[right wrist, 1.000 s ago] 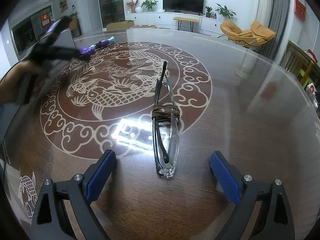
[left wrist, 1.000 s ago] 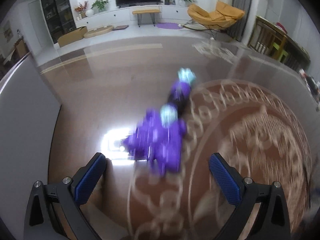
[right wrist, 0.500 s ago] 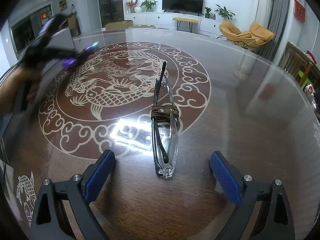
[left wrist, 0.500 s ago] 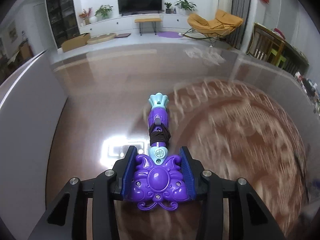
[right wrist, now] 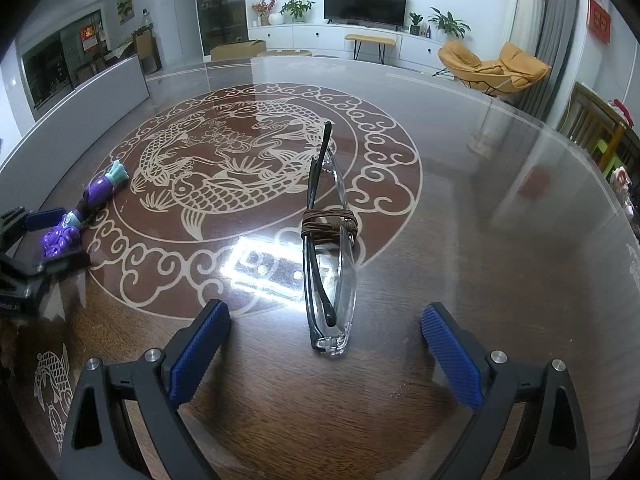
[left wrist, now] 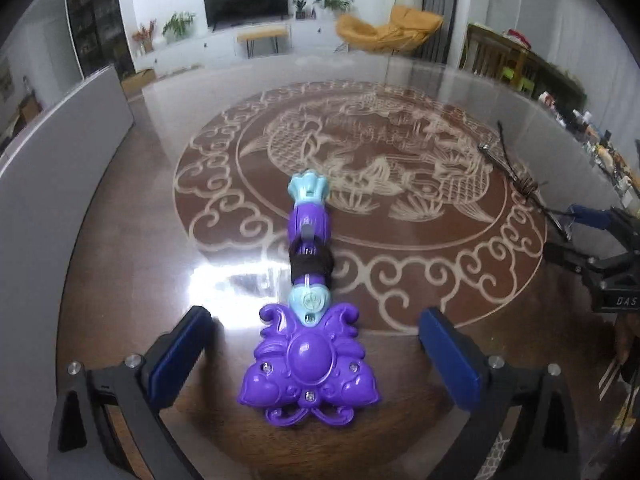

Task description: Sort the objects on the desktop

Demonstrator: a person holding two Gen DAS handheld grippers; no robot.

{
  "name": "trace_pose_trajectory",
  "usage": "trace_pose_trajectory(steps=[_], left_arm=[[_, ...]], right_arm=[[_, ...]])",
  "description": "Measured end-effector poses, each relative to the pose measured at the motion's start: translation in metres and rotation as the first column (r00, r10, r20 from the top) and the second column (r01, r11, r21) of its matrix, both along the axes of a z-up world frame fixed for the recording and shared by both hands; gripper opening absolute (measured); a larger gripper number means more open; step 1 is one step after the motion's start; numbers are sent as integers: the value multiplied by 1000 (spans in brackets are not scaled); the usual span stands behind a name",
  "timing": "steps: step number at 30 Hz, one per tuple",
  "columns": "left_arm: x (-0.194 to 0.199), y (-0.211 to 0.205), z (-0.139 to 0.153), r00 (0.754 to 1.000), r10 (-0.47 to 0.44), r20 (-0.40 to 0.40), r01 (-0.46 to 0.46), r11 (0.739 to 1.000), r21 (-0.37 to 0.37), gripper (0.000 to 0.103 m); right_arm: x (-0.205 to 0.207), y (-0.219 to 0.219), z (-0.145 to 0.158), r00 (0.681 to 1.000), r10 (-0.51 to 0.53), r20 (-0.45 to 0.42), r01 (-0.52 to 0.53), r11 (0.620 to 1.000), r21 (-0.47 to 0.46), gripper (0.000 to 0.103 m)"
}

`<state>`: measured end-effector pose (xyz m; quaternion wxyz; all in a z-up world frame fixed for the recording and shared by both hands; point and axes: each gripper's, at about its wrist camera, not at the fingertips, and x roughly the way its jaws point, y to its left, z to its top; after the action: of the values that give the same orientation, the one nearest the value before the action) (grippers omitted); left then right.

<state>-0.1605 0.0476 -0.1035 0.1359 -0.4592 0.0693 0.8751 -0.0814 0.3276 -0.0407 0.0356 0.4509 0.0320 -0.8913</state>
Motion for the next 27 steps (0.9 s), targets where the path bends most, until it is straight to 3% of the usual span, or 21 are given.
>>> trace_pose_trajectory(steps=[27], left_arm=[[6, -12, 5, 1000, 6, -5, -6, 1000, 5, 103]], right_arm=[[-2, -1, -1, 1000, -5, 7, 5, 1000, -9, 101]])
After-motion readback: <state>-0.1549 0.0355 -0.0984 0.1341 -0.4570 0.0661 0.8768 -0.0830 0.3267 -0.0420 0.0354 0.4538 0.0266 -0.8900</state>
